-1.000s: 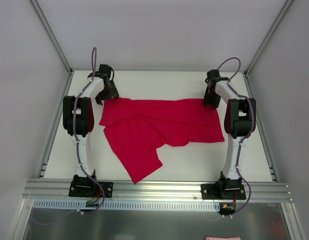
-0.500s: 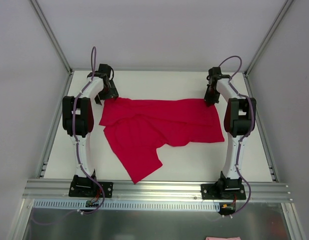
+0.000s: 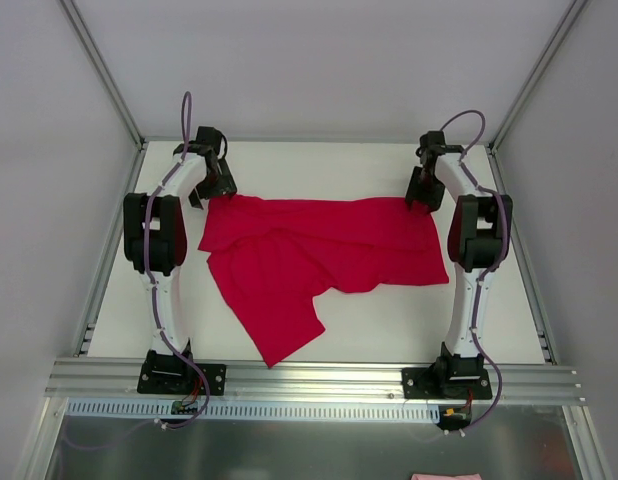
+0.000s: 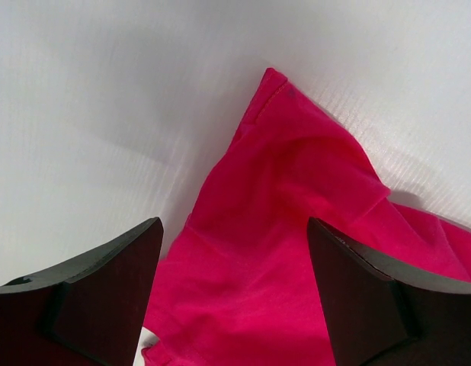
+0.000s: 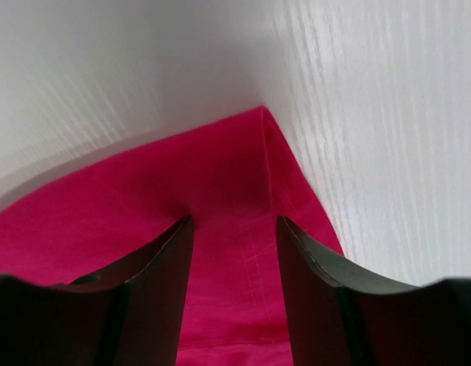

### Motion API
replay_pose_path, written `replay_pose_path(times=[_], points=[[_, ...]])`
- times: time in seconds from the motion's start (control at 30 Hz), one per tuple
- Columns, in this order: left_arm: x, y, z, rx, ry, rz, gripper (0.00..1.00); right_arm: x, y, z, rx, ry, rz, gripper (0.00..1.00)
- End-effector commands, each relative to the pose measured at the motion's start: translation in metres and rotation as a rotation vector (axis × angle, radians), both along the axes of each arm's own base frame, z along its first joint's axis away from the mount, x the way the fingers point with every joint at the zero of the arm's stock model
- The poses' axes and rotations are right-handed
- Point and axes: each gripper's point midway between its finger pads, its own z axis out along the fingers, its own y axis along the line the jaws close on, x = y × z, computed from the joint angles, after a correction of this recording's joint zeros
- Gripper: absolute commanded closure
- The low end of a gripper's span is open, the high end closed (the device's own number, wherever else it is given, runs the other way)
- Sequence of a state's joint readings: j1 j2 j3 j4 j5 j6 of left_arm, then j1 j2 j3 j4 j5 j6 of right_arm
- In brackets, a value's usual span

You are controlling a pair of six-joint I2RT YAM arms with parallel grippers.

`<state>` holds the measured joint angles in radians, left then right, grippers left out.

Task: Fold and stack the t-shirts
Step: Fold the flattened tshirt in 1/3 of the way

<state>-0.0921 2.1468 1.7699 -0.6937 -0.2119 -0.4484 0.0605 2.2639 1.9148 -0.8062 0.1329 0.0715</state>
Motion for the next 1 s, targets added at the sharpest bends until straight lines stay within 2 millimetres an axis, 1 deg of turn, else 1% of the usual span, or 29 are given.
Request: replay_pose_path(times=[0.0, 0.03, 0.07, 0.1, 0.13, 0.17, 0.2, 0.23, 0.27, 0.3, 0.33, 0.37, 0.4, 0.47, 0.5, 0.53, 0.57, 0.6, 0.63, 0.67, 0.7, 0.73, 0.77, 0.8, 0.83, 0.87, 0.9, 0.93, 0.97], points=[[0.000, -0.001, 0.030, 0.008, -0.054, -0.021, 0.22, -0.022, 0.003, 0.017, 0.038, 0.037, -0.013, 0.48], [0.000, -0.001, 0.030, 0.006, -0.054, -0.020, 0.22, -0.025, 0.006, 0.027, 0.045, 0.019, -0.008, 0.49], [0.000, -0.002, 0.032, 0.002, -0.057, -0.020, 0.22, -0.039, 0.005, 0.020, 0.046, 0.047, -0.011, 0.50], [0.001, -0.002, 0.032, 0.002, -0.060, -0.020, 0.21, -0.045, 0.006, 0.023, 0.049, 0.044, -0.016, 0.51], [0.001, -0.002, 0.034, 0.002, -0.068, -0.019, 0.22, -0.047, 0.008, 0.037, 0.059, 0.000, -0.013, 0.52], [0.002, -0.001, 0.033, 0.006, -0.068, -0.019, 0.21, -0.053, 0.008, 0.040, 0.061, -0.001, -0.013, 0.52], [0.002, -0.001, 0.032, 0.006, -0.068, -0.019, 0.21, -0.067, 0.008, 0.033, 0.060, 0.026, -0.010, 0.52], [0.002, -0.002, 0.031, 0.004, -0.065, -0.018, 0.21, -0.072, 0.009, 0.036, 0.052, 0.025, -0.006, 0.52], [0.002, -0.003, 0.028, -0.001, -0.060, -0.021, 0.21, -0.077, 0.008, 0.047, 0.050, 0.003, -0.003, 0.52], [0.002, -0.003, 0.028, -0.004, -0.060, -0.019, 0.19, -0.086, 0.007, 0.045, 0.044, 0.015, -0.002, 0.52], [0.002, -0.004, 0.025, -0.006, -0.056, -0.017, 0.15, -0.091, 0.005, 0.049, 0.039, 0.014, -0.001, 0.52], [0.002, -0.001, 0.025, 0.003, -0.056, -0.003, 0.12, -0.094, 0.005, 0.060, 0.037, -0.014, 0.001, 0.52], [0.001, 0.000, 0.025, 0.011, -0.056, 0.007, 0.09, -0.100, 0.004, 0.060, 0.034, -0.008, 0.001, 0.52], [0.001, 0.005, 0.032, 0.029, -0.087, 0.030, 0.05, -0.105, 0.000, 0.073, 0.018, -0.034, 0.007, 0.52], [0.003, 0.007, 0.035, 0.038, -0.109, 0.042, 0.04, -0.108, -0.002, 0.075, 0.004, -0.030, 0.010, 0.52], [-0.002, 0.007, 0.041, 0.031, -0.135, 0.044, 0.03, -0.110, -0.003, 0.076, 0.001, -0.026, 0.012, 0.52], [0.005, 0.005, 0.051, 0.015, -0.194, 0.043, 0.02, -0.112, -0.002, 0.079, 0.003, -0.029, 0.016, 0.52], [0.004, 0.001, 0.056, -0.003, -0.217, 0.040, 0.03, -0.116, -0.001, 0.080, 0.009, -0.022, 0.022, 0.52], [-0.004, 0.000, 0.063, -0.008, -0.234, 0.047, 0.03, -0.120, 0.000, 0.080, 0.009, -0.017, 0.026, 0.52], [-0.011, 0.001, 0.066, -0.008, -0.230, 0.060, 0.04, -0.123, 0.000, 0.081, 0.007, -0.017, 0.027, 0.52], [-0.019, 0.000, 0.066, -0.016, -0.223, 0.079, 0.04, -0.127, 0.001, 0.086, 0.004, -0.031, 0.032, 0.52], [-0.035, 0.003, 0.065, 0.004, -0.210, 0.094, 0.05, -0.129, 0.001, 0.088, 0.002, -0.037, 0.034, 0.52], [-0.043, 0.002, 0.064, 0.009, -0.216, 0.106, 0.05, -0.135, 0.000, 0.084, 0.001, -0.024, 0.033, 0.52], [-0.062, 0.004, 0.060, 0.009, -0.208, 0.115, 0.05, -0.138, 0.001, 0.088, 0.004, -0.033, 0.033, 0.52], [-0.070, 0.003, 0.058, -0.004, -0.209, 0.121, 0.06, -0.141, 0.002, 0.087, 0.004, -0.030, 0.036, 0.52], [-0.076, 0.001, 0.056, -0.026, -0.213, 0.134, 0.13, -0.146, 0.001, 0.083, 0.001, -0.016, 0.040, 0.52], [-0.091, -0.001, 0.048, -0.039, -0.191, 0.132, 0.15, -0.148, 0.002, 0.085, -0.003, -0.019, 0.047, 0.52], [-0.097, -0.010, 0.043, -0.074, -0.175, 0.123, 0.16, -0.150, 0.003, 0.083, -0.004, -0.014, 0.051, 0.52], [-0.105, -0.014, 0.038, -0.082, -0.154, 0.120, 0.17, -0.154, 0.004, 0.080, -0.005, -0.005, 0.054, 0.52]])
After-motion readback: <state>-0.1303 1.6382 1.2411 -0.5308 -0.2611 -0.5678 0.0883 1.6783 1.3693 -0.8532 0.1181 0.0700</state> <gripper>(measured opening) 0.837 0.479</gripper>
